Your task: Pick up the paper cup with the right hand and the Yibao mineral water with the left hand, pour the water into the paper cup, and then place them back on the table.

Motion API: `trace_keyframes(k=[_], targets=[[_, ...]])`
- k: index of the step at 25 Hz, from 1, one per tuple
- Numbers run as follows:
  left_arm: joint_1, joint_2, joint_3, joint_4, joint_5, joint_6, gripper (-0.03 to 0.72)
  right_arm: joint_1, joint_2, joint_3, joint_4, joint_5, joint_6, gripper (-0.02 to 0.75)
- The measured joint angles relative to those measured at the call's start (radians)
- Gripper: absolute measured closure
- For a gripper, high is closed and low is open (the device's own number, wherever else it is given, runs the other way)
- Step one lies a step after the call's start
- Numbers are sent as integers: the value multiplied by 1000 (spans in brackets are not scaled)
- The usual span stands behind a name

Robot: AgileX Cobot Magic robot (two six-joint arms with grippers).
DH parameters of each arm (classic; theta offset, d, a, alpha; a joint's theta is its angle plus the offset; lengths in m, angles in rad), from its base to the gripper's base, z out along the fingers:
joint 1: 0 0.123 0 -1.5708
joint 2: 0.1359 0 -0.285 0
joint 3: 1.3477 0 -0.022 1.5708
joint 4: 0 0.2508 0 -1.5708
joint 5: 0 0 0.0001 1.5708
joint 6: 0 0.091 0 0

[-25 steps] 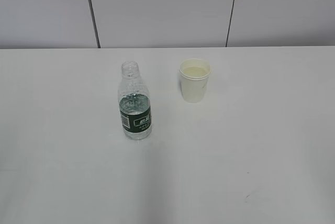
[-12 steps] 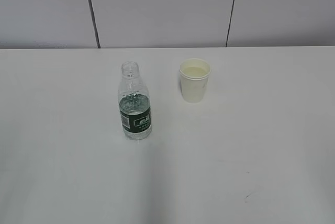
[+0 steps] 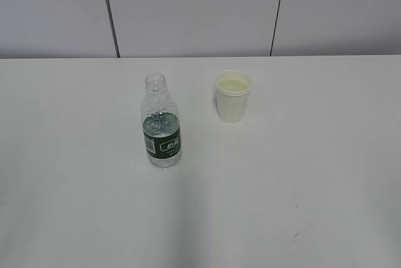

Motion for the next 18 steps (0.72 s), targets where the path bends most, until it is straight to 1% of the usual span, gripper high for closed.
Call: trace_keyframes(k=[2,4,18], targets=[[-27,0,0,0,0,0,189,0,0,0,0,0,0,150],[-40,0,0,-1,0,0,189,0,0,0,0,0,0,150],[-41,-1,0,-3,0,0,189,0,0,0,0,0,0,150]])
